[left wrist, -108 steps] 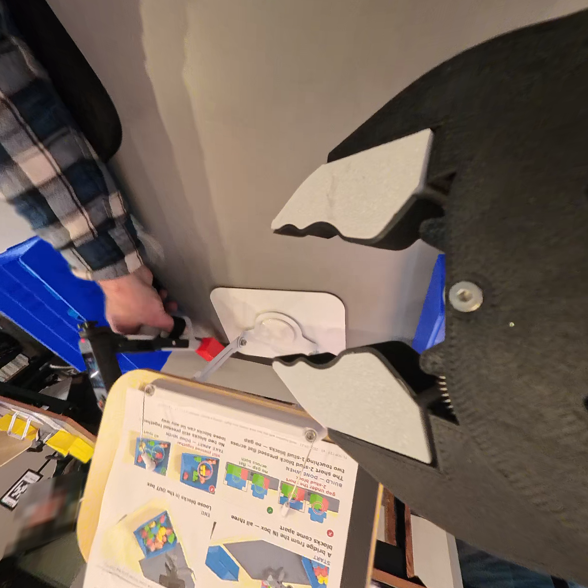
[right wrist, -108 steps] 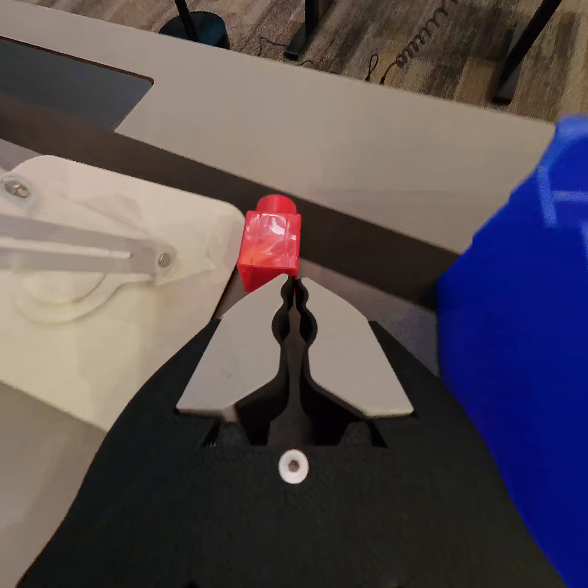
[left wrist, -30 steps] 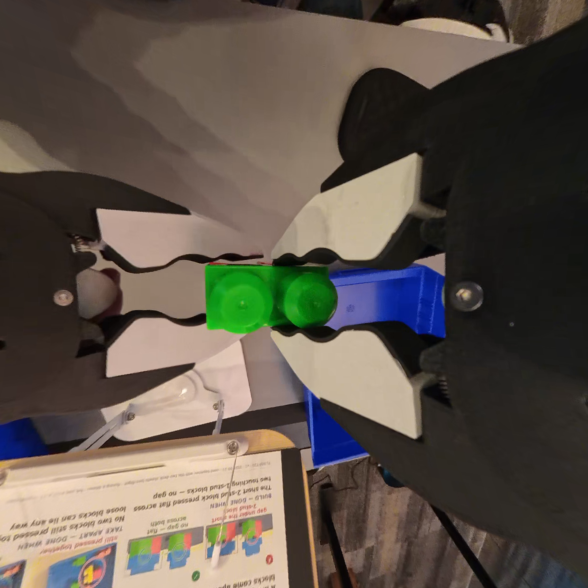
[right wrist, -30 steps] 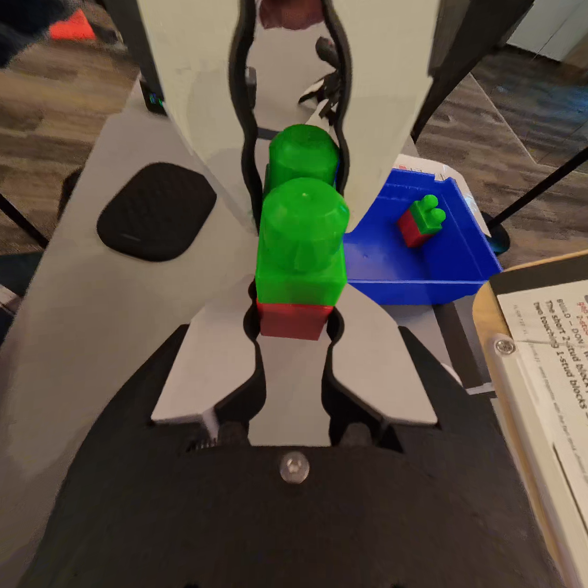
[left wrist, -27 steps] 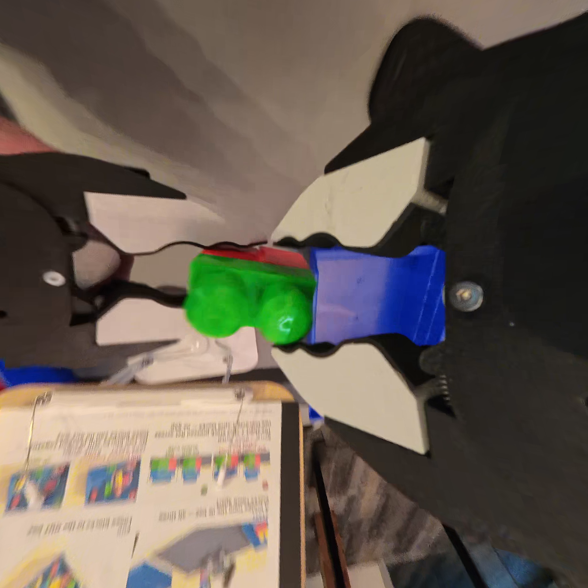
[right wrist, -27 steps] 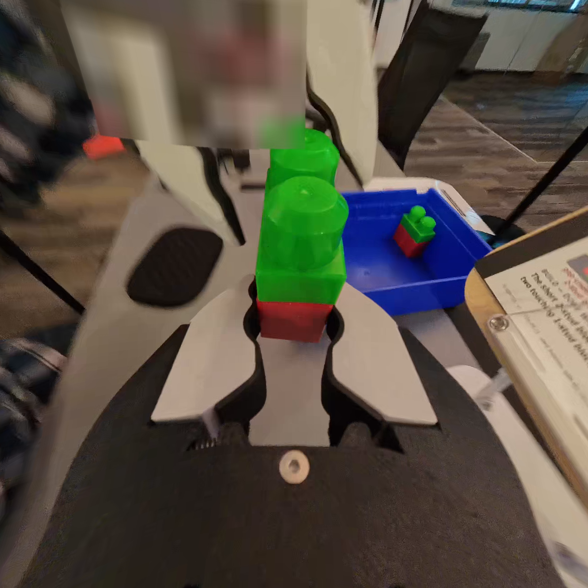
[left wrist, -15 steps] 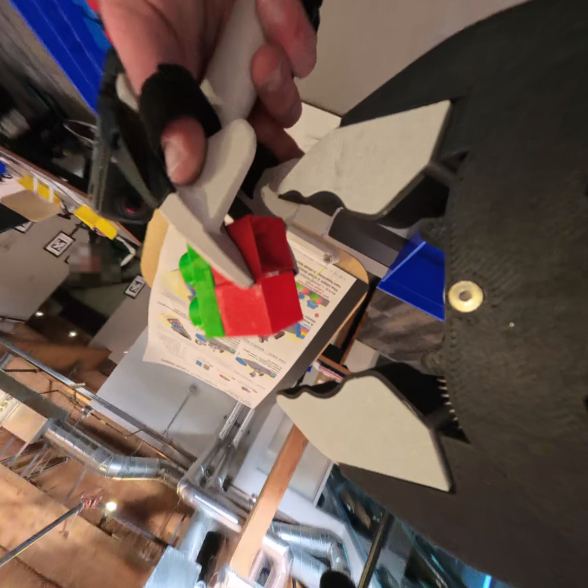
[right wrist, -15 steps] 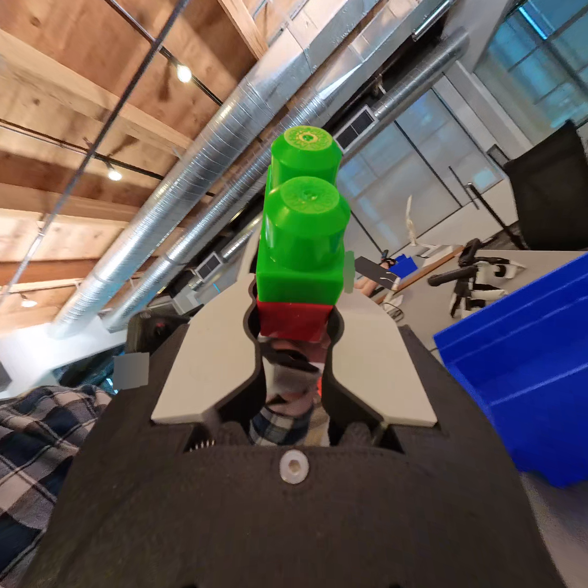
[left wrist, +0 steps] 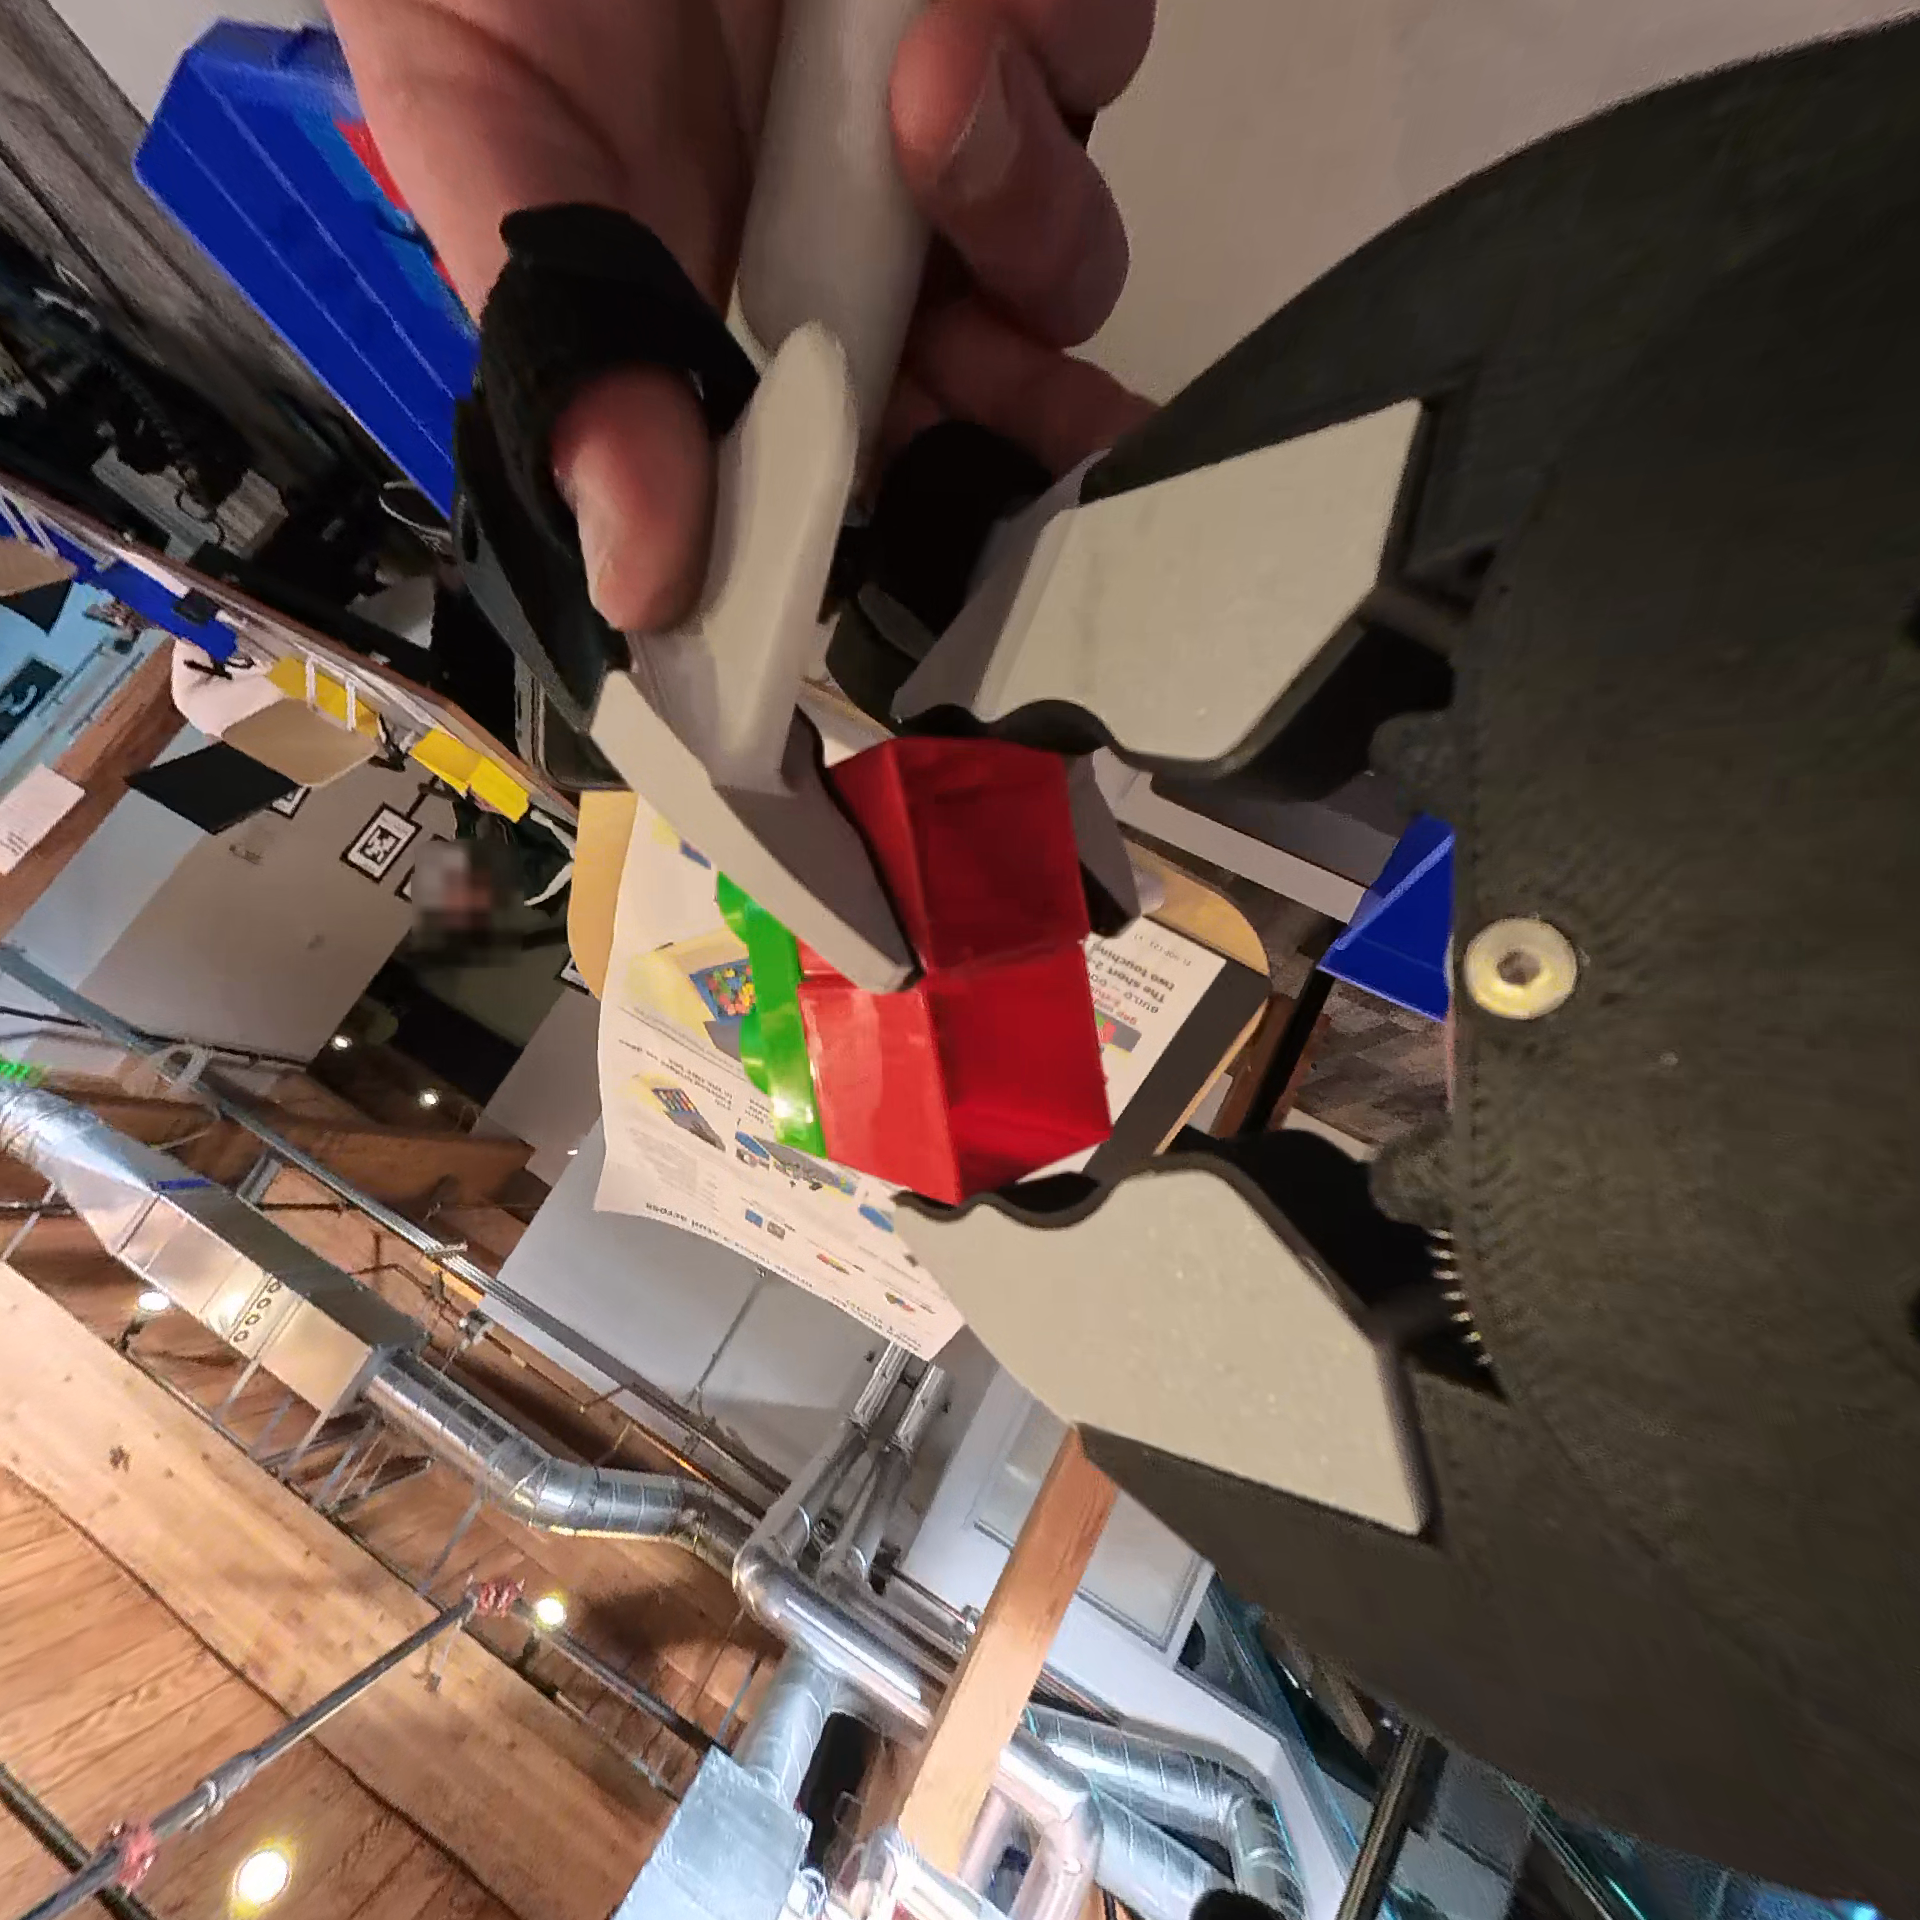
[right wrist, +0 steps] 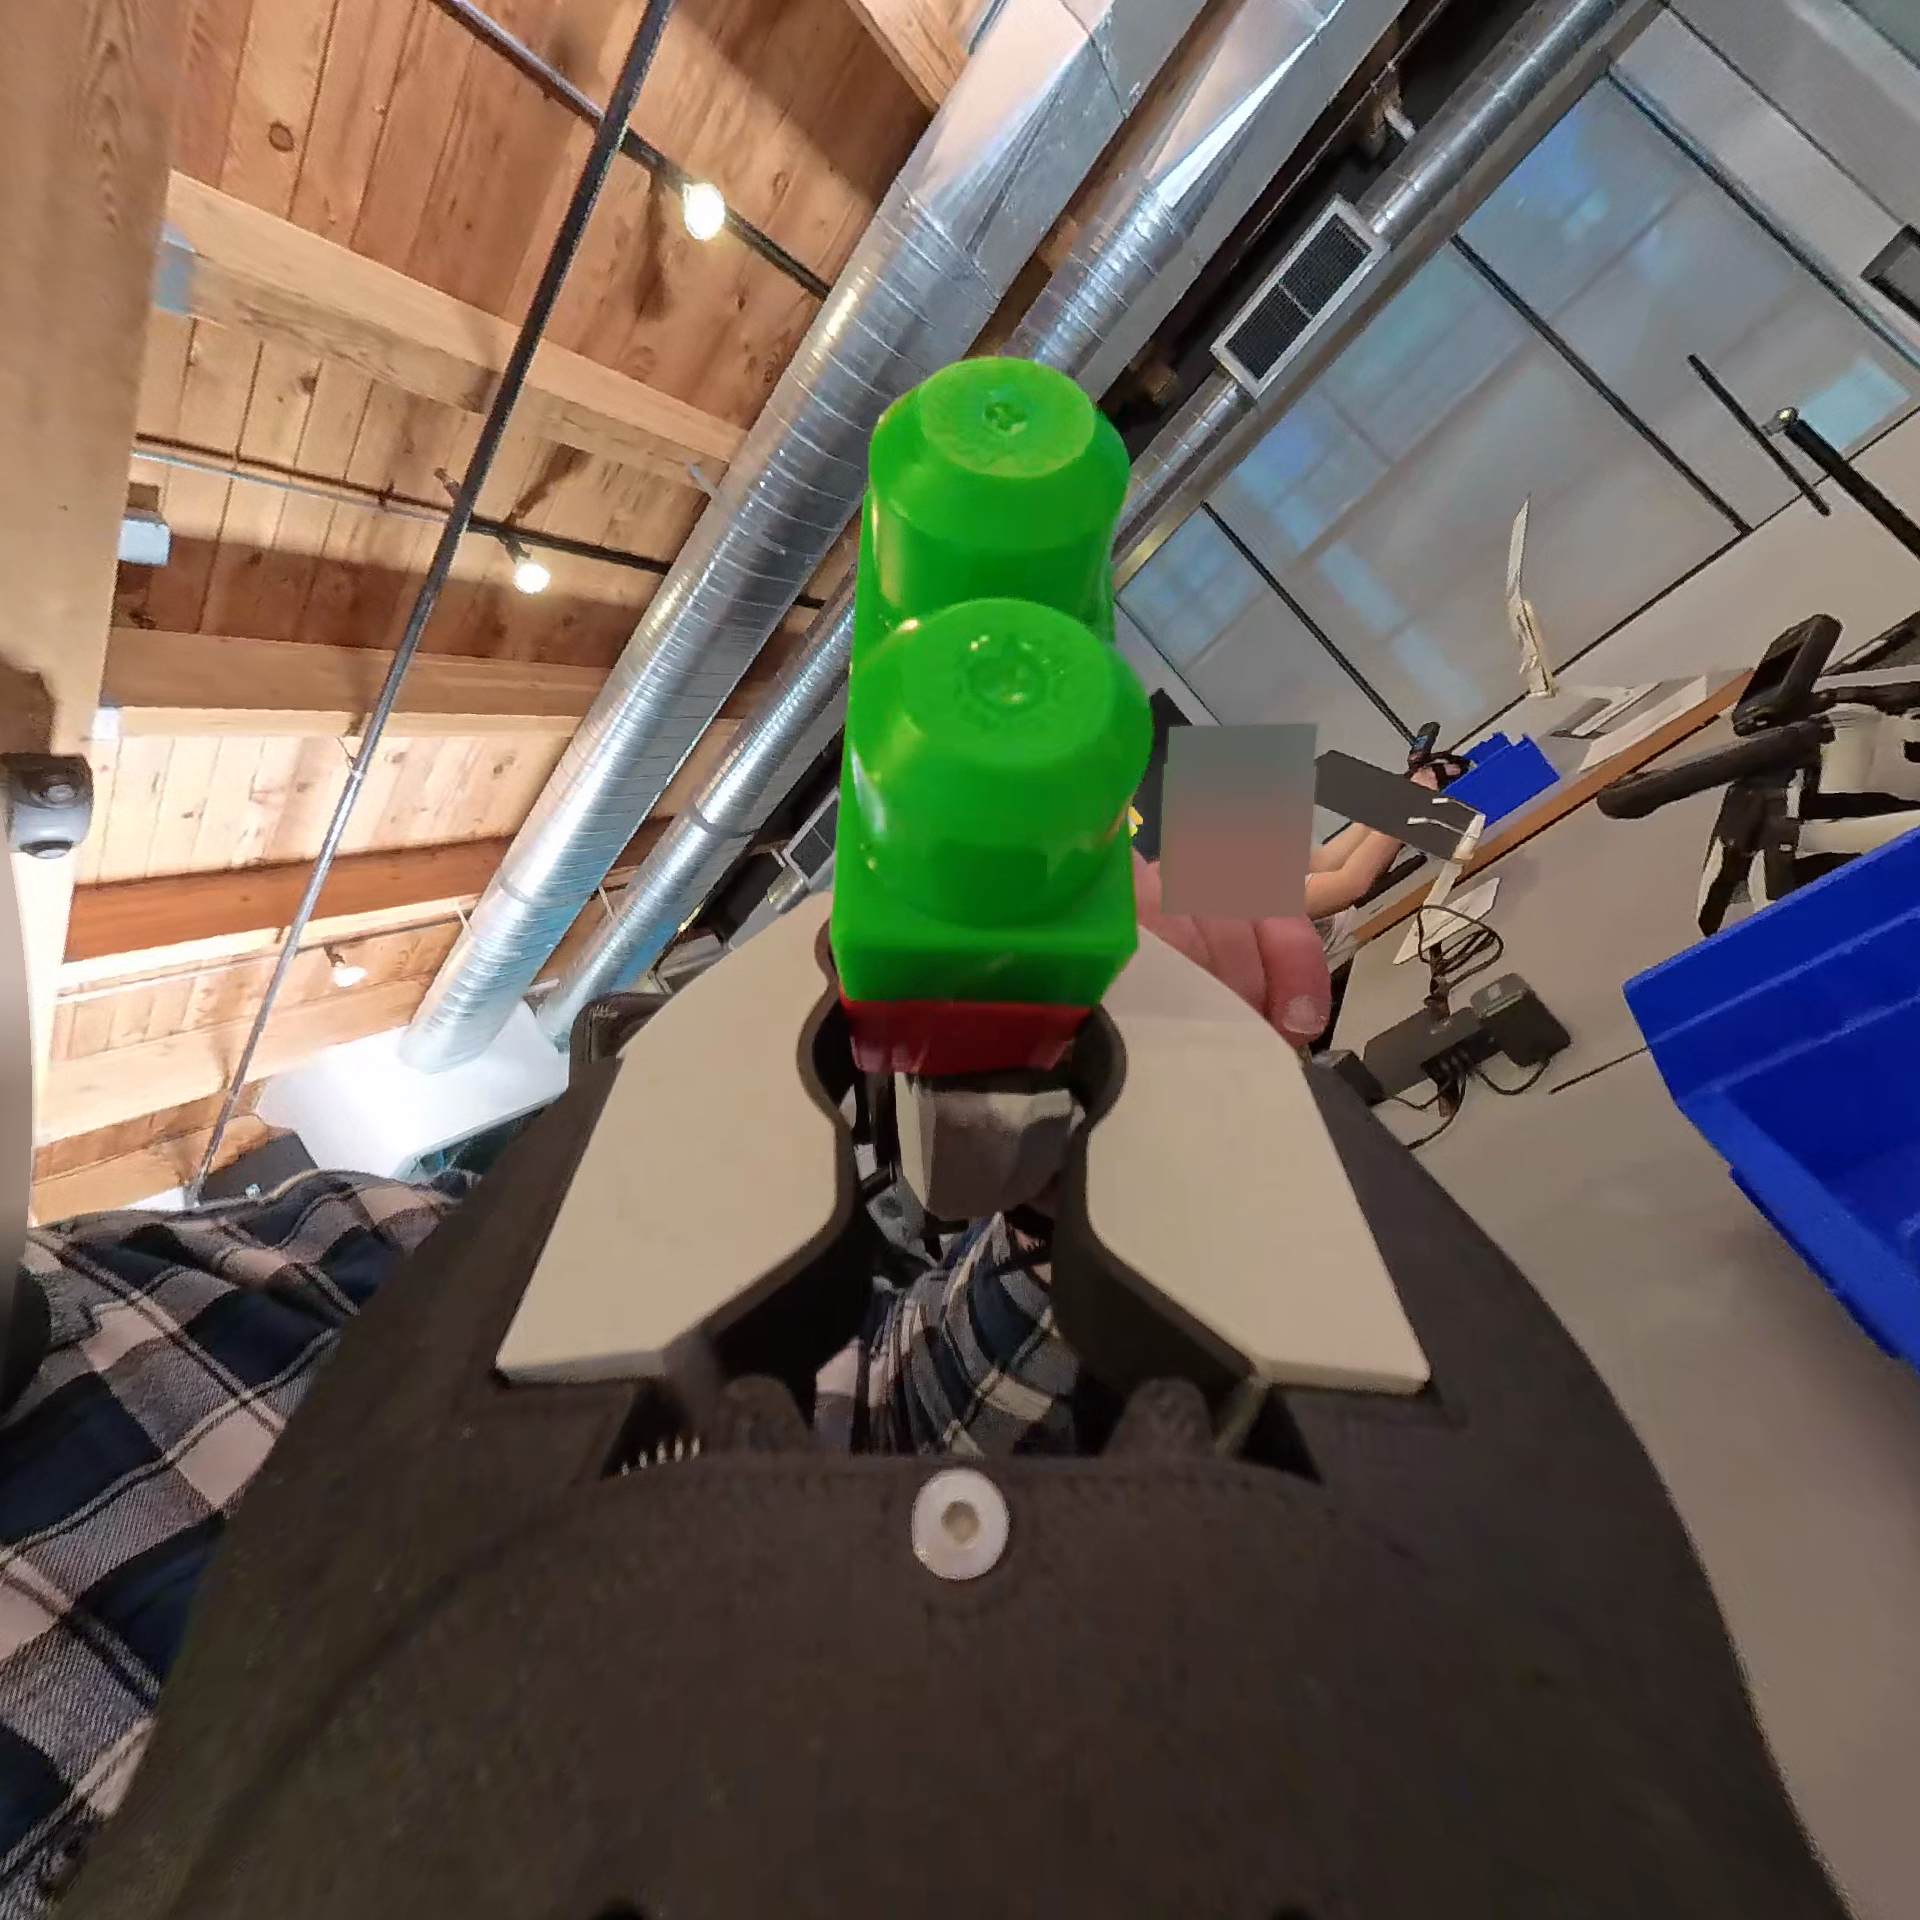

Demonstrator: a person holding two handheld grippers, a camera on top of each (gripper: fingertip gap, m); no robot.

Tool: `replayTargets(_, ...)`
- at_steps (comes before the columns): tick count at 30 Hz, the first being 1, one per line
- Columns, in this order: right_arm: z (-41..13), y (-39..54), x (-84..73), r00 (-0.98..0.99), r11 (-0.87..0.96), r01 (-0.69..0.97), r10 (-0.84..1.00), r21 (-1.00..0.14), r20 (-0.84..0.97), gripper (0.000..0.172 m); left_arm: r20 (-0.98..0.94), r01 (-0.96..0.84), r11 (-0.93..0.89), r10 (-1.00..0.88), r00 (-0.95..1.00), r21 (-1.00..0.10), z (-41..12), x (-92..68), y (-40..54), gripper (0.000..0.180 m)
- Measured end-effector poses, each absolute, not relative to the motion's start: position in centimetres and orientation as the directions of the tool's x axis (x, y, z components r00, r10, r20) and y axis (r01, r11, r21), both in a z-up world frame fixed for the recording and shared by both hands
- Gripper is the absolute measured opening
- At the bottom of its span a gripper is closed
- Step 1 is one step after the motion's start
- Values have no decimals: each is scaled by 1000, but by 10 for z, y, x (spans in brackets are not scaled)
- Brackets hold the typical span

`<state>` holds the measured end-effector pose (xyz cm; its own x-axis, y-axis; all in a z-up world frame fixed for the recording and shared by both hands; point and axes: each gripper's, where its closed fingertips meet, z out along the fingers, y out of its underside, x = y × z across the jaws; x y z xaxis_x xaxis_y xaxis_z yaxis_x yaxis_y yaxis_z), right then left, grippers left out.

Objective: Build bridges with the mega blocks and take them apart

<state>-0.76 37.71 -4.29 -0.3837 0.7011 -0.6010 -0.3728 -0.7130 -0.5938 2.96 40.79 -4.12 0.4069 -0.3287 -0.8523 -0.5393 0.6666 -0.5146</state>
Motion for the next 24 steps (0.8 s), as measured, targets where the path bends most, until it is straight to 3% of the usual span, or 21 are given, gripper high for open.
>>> replayTargets(5, -52, 368, -11, -373, -709, -285, 702, -645, -607, 41, -827, -508, 655, -407, 387, -560, -47, 27, 401, 76)
replayTargets(9, -55, 374, 6, -319, -673, -275, 737, -686, -595, 65, -777, -430, 648, -543, 320, -629, -49, 25, 386, 76)
replayTargets(12, -46, 377, 26, -348, -670, -256, 736, -697, -581, 56, -753, -411, 641, -621, 219, -648, -55, 24, 373, 76)
replayTargets(15, -53, 365, 18, -331, -645, -111, 741, -756, -584, 39, -753, -416, 649, -639, 155, -637, -62, 28, 366, 77)
replayTargets(20, -56, 364, 15, -339, -646, -135, 743, -752, -577, 37, -749, -390, 659, -647, 143, -643, -60, 31, 361, 78)
replayTargets(22, -57, 362, 13, -354, -651, -140, 737, -746, -576, 37, -733, -395, 640, -664, 148, -659, -62, 35, 362, 90)
replayTargets(24, -55, 363, 15, -349, -635, -169, 754, -753, -557, 37, -735, -395, 643, -664, 138, -656, -65, 37, 361, 85)
